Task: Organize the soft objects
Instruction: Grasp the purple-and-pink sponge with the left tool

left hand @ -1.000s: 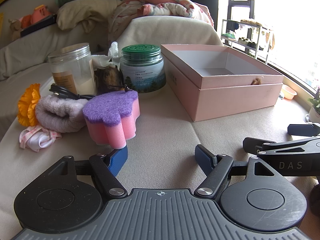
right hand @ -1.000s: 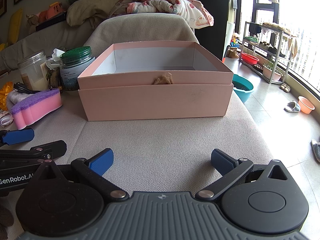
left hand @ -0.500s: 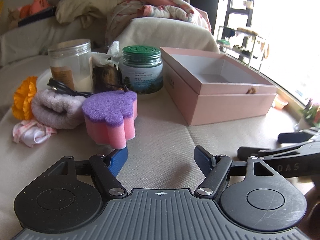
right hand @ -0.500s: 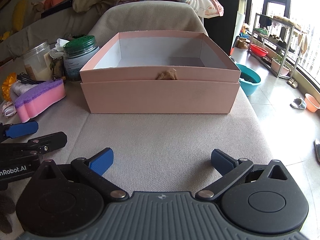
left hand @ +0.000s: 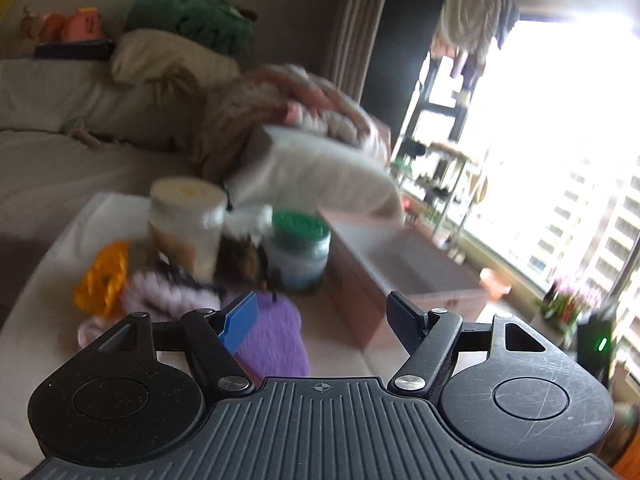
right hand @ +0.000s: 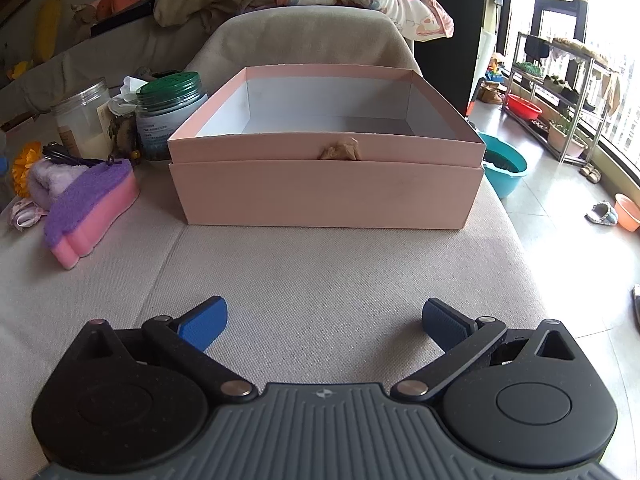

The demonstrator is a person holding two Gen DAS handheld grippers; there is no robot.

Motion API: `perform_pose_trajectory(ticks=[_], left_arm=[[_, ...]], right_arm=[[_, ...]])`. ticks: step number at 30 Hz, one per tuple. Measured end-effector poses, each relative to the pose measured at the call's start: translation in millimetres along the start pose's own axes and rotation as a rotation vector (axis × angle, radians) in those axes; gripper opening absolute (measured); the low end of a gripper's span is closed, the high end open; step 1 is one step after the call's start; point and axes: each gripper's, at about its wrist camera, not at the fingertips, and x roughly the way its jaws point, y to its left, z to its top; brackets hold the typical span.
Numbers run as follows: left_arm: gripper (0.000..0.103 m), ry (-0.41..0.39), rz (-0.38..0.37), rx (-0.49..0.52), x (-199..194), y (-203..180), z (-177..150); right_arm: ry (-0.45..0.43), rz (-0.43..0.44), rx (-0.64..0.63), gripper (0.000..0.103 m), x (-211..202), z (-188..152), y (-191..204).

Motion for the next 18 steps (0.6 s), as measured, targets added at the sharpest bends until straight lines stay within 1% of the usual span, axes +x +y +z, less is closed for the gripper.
perform_pose_trajectory(ticks=[1, 2, 3, 4, 5, 8, 10, 11, 13, 14, 16, 18], left_arm=[[0.076, -0.025, -0.003, 0.0, 0.2, 3.7, 4.8], [0.076, -0.034, 0.017, 0.011, 5.0, 6.7, 8.0], [0.076, -0.009, 0.061, 0.019, 14.4, 8.9, 11.2], [0.076, 0.037, 0.101, 0.017, 26.2, 11.9, 13.5], [0.076, 0.086, 0.116, 0.009, 39.9, 16.8, 11.5], [0.076, 0.206, 0.117, -0.044, 75.7, 29.0, 4.6], [0.076, 0.245, 0.13, -0.057, 90.1, 32.9, -1.8], [0.076, 0.257, 0.143, -0.048, 92.4, 32.0, -6.3], [0.077, 0.281, 0.14, -0.013, 99.1, 25.4, -7.9], [0.079, 0.293, 0.15, 0.013, 99.9, 19.9, -9.4], [0.079, 0.31, 0.174, 0.069, 105.9, 13.9, -11.1], [0.079, 0.328, 0.188, 0.086, 111.4, 13.2, -13.3]], right_arm=[[-0.001, 0.001, 0.001, 0.103, -0.4, -0.5, -0.2], [-0.001, 0.001, 0.001, 0.103, -0.5, -0.6, -0.3], [-0.001, 0.0, 0.001, 0.103, -0.4, -0.4, -0.3], [-0.001, 0.001, 0.001, 0.103, -0.4, -0.3, -0.3], [-0.001, 0.0, 0.001, 0.103, -0.5, -0.4, -0.2], [-0.002, 0.001, 0.002, 0.103, -0.8, -0.5, -0.5], [-0.002, 0.001, 0.002, 0.103, -0.9, -0.4, -0.5], [-0.002, 0.001, 0.002, 0.103, -0.8, -0.4, -0.4], [-0.002, 0.001, 0.002, 0.103, -0.9, -0.4, -0.5], [-0.002, 0.001, 0.002, 0.103, -0.9, -0.4, -0.4], [-0.002, 0.001, 0.002, 0.103, -0.9, -0.4, -0.4], [-0.002, 0.001, 0.002, 0.103, -0.9, -0.4, -0.4]])
